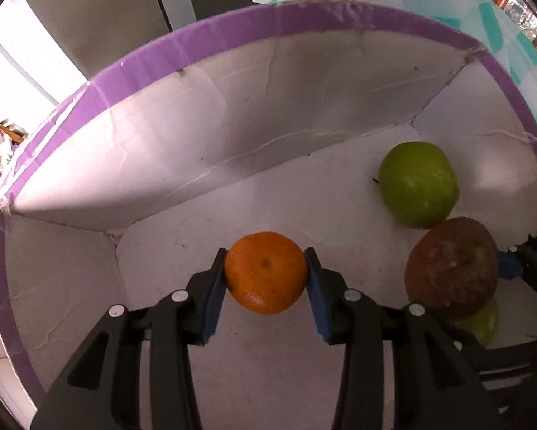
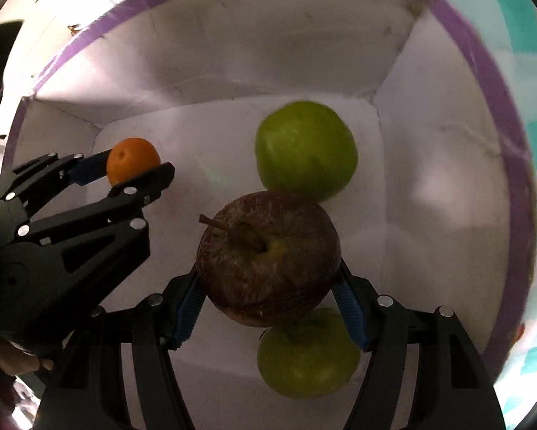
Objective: Organize fruits
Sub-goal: 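Carry the mandarin and dark red apple into the box and release both, then grasp a red cherry tomato with the left gripper while the right grasps a brown fruit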
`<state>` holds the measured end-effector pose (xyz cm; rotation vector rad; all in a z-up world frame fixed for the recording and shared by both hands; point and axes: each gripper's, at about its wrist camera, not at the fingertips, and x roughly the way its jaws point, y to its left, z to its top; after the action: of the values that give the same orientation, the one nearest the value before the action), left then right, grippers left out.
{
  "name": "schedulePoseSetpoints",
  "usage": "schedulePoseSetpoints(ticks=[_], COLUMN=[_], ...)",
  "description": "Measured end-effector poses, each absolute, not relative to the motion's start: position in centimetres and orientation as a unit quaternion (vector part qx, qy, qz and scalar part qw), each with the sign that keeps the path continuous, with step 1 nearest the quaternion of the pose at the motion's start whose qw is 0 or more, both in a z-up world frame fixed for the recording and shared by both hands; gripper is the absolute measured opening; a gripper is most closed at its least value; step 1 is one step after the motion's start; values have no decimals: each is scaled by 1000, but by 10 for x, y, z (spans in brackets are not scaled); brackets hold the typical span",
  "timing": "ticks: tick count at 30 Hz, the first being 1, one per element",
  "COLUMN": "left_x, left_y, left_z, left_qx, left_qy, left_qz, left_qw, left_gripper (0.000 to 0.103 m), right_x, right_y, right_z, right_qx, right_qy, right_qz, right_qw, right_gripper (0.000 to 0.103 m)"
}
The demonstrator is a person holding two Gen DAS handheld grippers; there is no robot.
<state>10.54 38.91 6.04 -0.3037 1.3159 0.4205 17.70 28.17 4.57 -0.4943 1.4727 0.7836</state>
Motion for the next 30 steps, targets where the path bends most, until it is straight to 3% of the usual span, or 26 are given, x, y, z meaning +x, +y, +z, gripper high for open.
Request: schedulePoseSetpoints(ticks=[3,9,10,11,14,18,22,26,30], left_x=[98,74,68,58,27,2,-10,-7,1], left_y=[395,388,381,369,333,273,204,123,95], left_z=[73,124,139,162,220,258,246,199,139], left_qx=[-154,-140,-131,-116,-83,-59,-47,8,42], left_qy=[575,536,518,481,376,288,320,405,479], left_qz=[207,205,204,200,178,96,-34,-147,-186], left_qw=[776,807,821,845,906,951,946,903,857], left_gripper=[72,77,77,79,102,101,101,101,101], right_x=[180,164,158,150,109,71,25,6,37], right_y=[273,226,211,185,104,21,-74,-132,-151], right_z=[53,130,150,178,225,219,158,117,84], right_qx=[-190,-95,-69,-33,42,79,62,77,82], right_qy=[642,560,536,496,400,396,472,513,516], right_qz=[347,367,373,375,332,204,65,9,13], right_qw=[657,736,754,783,853,892,877,855,852], right_gripper=[75,77,81,84,88,88,88,88,86])
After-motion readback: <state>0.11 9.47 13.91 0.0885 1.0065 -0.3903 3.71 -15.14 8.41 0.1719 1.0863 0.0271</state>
